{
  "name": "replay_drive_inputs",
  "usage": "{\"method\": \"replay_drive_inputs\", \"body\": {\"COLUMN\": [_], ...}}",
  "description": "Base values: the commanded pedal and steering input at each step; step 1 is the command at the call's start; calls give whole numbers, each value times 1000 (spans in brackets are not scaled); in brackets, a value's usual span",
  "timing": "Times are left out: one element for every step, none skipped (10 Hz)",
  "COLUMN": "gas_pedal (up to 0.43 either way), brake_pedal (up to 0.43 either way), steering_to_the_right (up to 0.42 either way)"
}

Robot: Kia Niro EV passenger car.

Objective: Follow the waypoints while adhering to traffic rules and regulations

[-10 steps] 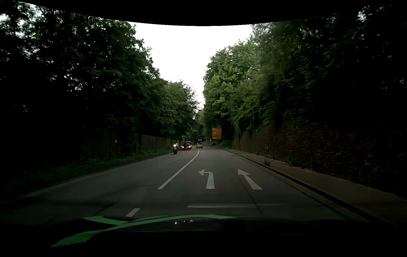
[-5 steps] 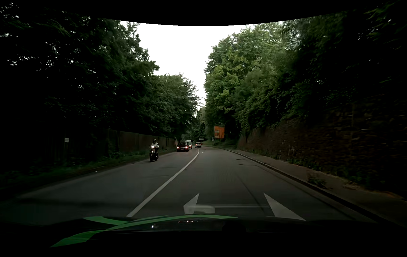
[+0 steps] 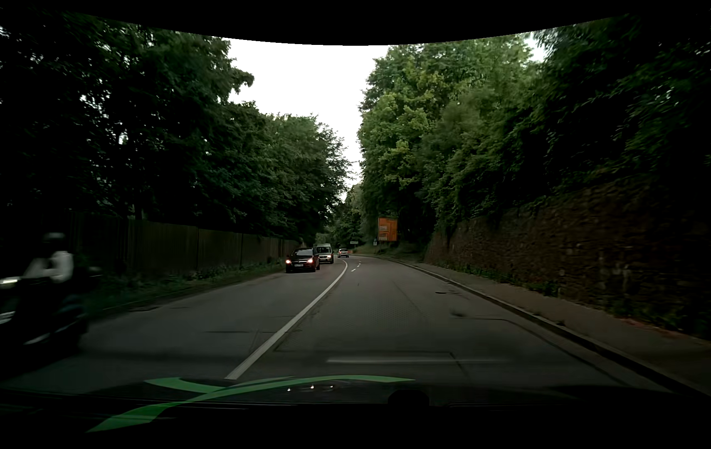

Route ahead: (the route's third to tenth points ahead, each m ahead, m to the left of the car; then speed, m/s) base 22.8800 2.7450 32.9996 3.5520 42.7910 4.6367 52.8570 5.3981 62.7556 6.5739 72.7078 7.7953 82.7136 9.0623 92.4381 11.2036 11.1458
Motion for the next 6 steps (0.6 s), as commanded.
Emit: {"method": "replay_drive_inputs", "body": {"gas_pedal": [157, 157, 157, 157, 157, 157], "brake_pedal": [0, 0, 0, 0, 0, 0], "steering_to_the_right": [-10, -10, -10, -10, -10, -11]}}
